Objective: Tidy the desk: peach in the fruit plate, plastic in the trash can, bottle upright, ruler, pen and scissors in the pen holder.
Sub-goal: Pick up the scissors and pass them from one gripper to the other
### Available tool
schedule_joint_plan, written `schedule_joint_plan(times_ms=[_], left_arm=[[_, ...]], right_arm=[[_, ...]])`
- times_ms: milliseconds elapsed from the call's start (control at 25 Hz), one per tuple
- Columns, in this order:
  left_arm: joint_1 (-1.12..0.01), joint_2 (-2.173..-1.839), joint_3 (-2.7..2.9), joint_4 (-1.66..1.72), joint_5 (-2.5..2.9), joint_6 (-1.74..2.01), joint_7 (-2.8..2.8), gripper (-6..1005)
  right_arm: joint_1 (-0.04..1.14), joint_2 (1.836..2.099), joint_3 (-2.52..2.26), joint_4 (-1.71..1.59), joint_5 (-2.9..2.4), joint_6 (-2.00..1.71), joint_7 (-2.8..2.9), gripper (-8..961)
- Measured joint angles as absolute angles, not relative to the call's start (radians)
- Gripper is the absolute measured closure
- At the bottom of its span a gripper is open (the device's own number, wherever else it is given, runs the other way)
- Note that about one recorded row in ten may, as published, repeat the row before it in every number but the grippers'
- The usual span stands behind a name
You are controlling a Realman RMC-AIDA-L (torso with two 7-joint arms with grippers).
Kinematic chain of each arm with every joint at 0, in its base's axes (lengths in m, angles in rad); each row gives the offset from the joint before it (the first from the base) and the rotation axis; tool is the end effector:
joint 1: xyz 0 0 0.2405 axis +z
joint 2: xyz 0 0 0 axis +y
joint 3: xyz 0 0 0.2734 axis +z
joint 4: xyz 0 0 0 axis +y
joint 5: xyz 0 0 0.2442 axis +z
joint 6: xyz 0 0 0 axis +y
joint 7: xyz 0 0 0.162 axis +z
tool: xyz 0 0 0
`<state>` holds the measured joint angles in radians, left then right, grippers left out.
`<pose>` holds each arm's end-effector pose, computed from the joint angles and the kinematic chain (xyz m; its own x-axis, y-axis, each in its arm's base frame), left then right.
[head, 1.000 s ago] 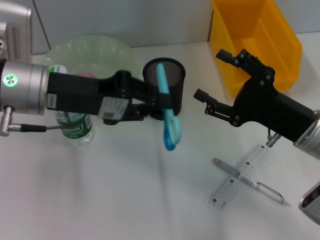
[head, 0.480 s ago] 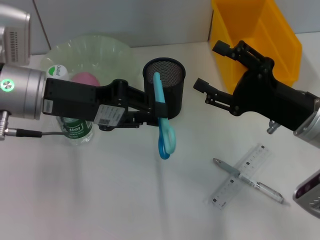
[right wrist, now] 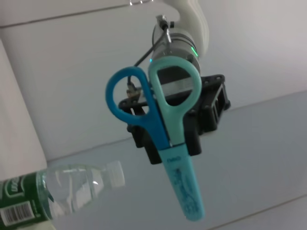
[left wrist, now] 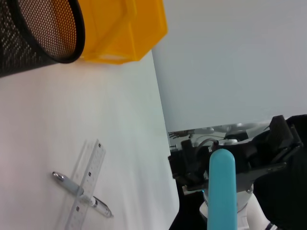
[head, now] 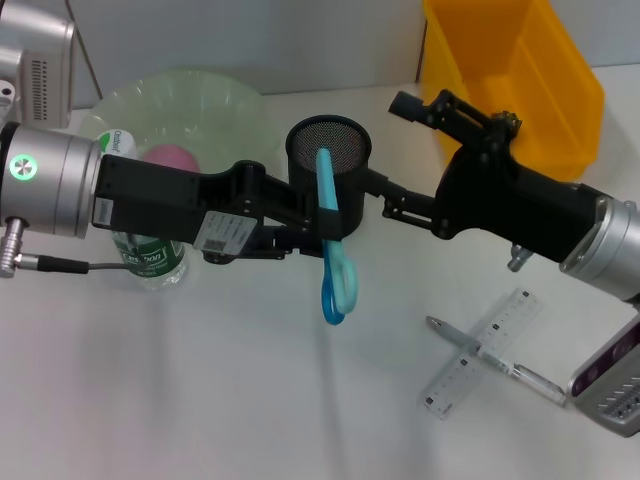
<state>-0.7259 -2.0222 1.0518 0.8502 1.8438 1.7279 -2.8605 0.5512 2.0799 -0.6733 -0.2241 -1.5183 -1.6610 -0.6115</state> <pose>-0.1522 0.3952 -0.0156 0.1853 0.9826 0.0146 0.8994 -0.1755 0.4002 0.2607 0.3515 -0.0482 0.4654 0.8706 0.1591 0.4875 -0.1021 -0.8671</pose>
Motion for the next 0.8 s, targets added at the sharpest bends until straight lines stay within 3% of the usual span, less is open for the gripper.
schedule_joint_plan(times_ms=[800], left_arm=[[-0.751, -2.020, 1.056, 0.814, 1.873, 1.800, -2.781, 731]], right_arm=[[0.570, 2.077, -0.703, -0.198, -1.537, -1.711, -0.653, 134]])
